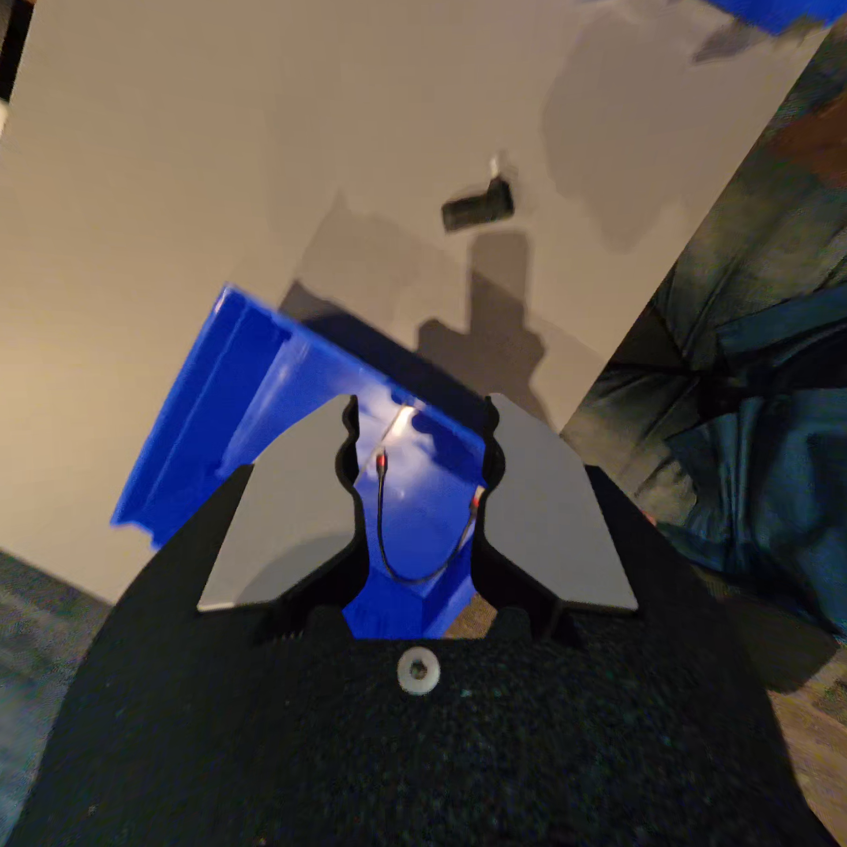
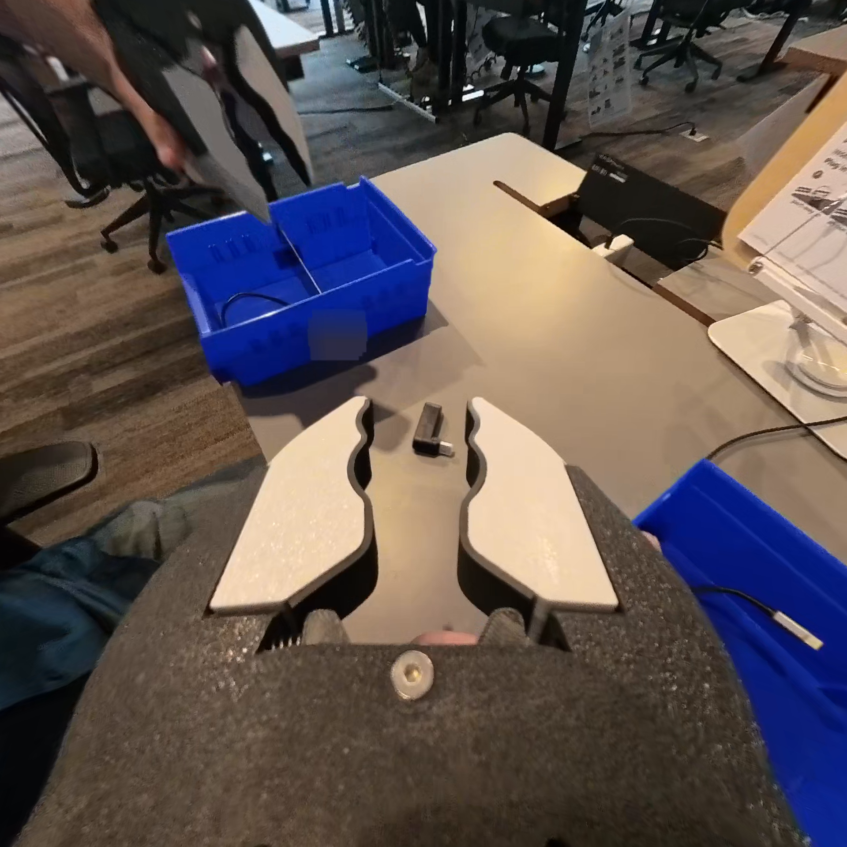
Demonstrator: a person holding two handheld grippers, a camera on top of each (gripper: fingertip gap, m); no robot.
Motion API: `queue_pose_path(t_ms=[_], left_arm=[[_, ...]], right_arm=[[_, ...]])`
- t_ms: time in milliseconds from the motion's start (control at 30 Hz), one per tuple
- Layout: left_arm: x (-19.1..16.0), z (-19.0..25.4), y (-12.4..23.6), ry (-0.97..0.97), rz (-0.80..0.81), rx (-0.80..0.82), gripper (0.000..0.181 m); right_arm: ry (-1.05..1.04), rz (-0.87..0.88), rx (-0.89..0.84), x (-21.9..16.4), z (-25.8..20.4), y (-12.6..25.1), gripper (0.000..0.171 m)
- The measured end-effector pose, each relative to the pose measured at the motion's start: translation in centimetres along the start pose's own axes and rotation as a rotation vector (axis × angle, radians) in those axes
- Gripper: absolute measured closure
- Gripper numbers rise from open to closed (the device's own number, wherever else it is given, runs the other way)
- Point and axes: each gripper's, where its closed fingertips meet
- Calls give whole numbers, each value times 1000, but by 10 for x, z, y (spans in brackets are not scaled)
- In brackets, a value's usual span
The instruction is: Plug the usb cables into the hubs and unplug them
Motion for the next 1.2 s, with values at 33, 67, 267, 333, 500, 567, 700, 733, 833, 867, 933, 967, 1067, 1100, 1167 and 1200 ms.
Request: queue_pose_path(t_ms=[33,67,267,333,500,567,700,733,833,867,933,967,1067,1100,1167,1200], left_arm=[[-17,-2,9,22,0,15,130],[-34,-3,16,45,4,26,130],[-106,-4,24,141,39,28,133],[-122,-7,15,149,24,30,134],[-173,-31,-35,161,-153,53,142],[-187,-42,-55,169,-209,67,145],[-189,-54,-82,171,-240,88,153],[-189,-59,-85,160,-259,113,153],[-188,-68,-94,134,-317,148,153],[-188,-69,-97,133,-331,144,153],[-189,-71,-105,131,-353,133,152],[-191,-72,-108,133,-363,127,151],[-199,-72,-119,136,-399,105,152],[-200,-72,-121,136,-404,100,152],[-200,-71,-122,141,-401,91,155],[-200,-70,-123,147,-399,76,157]], right_arm=[[10,-8,3,-1,-4,-4,134],[20,-14,8,-1,-9,-7,134],[78,-68,52,-5,-43,-30,134],[108,-84,60,-5,-55,-35,134],[164,-80,92,-1,-81,-43,133],[177,-89,104,-4,-85,-46,133],[167,-108,118,-10,-83,-52,133],[161,-112,120,-12,-80,-53,133],[144,-118,126,-15,-74,-57,134],[141,-118,129,-16,-73,-58,134],[136,-115,134,-16,-70,-60,134],[133,-115,138,-17,-70,-61,134],[127,-112,151,-18,-69,-66,134],[125,-114,156,-19,-69,-67,134],[124,-120,163,-22,-69,-71,134],[123,-123,167,-23,-70,-73,134]])
Point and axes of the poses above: each gripper's, where its closed fingertips meet, y back along the fingers, x out of its top, z = x × y across the jaws, and after that the axes turned 13 degrees about -x, right-handed
